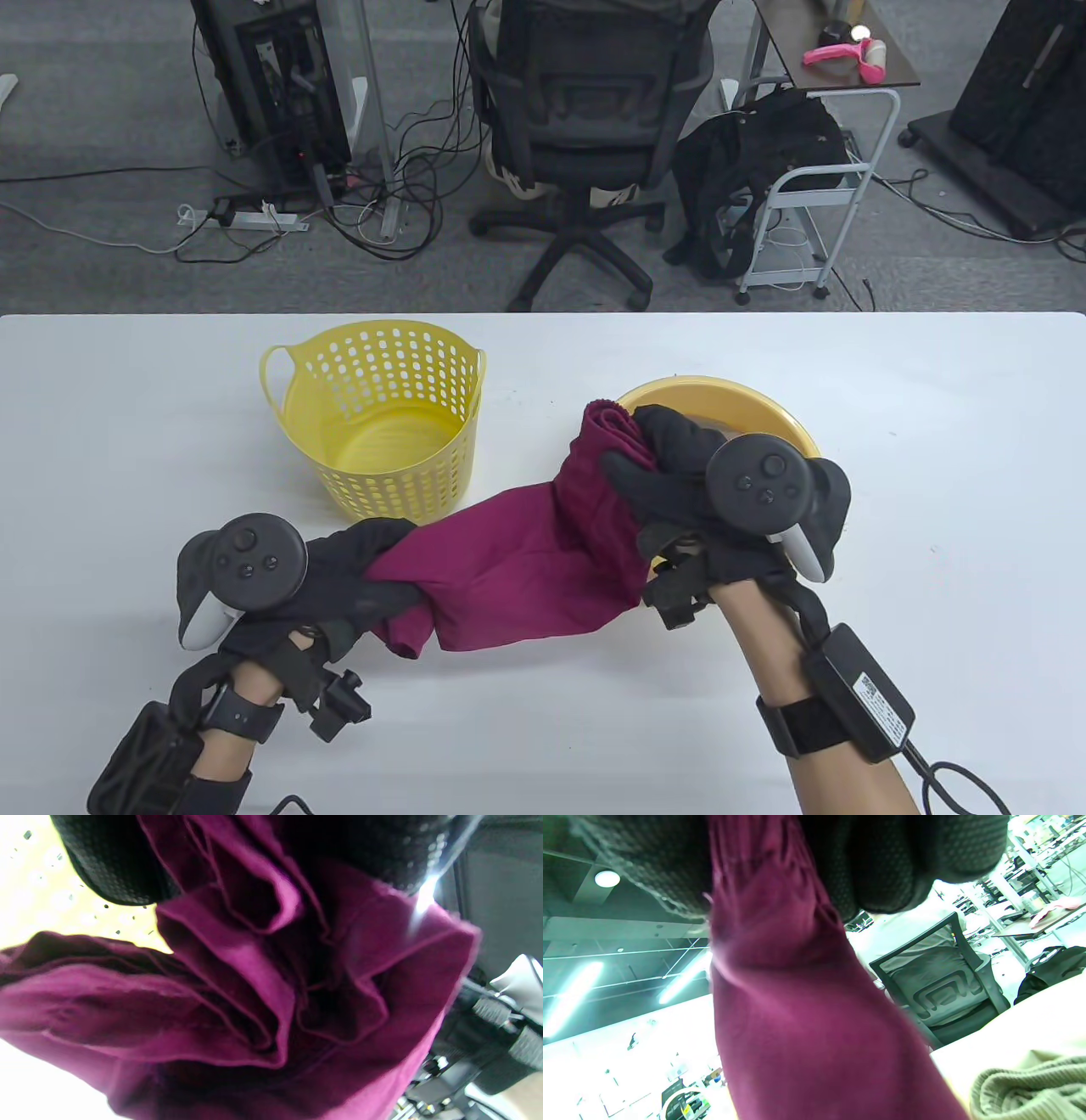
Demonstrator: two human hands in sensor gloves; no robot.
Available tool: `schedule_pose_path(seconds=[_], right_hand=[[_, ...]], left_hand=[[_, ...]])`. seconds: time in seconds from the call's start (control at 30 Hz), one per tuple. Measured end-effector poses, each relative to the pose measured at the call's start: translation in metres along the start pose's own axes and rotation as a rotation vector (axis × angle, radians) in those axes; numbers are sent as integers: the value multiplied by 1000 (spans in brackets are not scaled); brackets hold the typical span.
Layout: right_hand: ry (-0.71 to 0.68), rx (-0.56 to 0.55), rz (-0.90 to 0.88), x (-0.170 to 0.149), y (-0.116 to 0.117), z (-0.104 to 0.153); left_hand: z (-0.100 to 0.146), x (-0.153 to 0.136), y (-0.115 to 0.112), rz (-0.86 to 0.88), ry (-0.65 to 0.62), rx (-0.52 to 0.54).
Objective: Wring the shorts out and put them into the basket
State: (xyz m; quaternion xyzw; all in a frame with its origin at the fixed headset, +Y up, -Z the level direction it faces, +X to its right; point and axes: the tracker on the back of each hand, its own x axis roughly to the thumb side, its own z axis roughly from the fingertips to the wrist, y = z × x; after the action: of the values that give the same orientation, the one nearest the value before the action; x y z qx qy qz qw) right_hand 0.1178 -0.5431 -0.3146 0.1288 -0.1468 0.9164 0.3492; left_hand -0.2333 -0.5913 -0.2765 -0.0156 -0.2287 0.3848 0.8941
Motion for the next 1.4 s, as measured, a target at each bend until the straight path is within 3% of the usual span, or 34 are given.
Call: schedule_pose_path(seconds=[0.27, 0.93, 1.17, 1.4], right_hand=[[-3, 27, 16, 13, 27, 6], [27, 26, -112, 31, 51, 12], [72, 10, -173, 30, 54, 13], [117, 4, -243, 26, 55, 13]], left_hand=[[-12, 22, -11, 67, 65, 157], [-25, 29, -42, 182, 51, 220], [-27, 28, -53, 248, 30, 180], [-26, 31, -63, 364, -80, 97]])
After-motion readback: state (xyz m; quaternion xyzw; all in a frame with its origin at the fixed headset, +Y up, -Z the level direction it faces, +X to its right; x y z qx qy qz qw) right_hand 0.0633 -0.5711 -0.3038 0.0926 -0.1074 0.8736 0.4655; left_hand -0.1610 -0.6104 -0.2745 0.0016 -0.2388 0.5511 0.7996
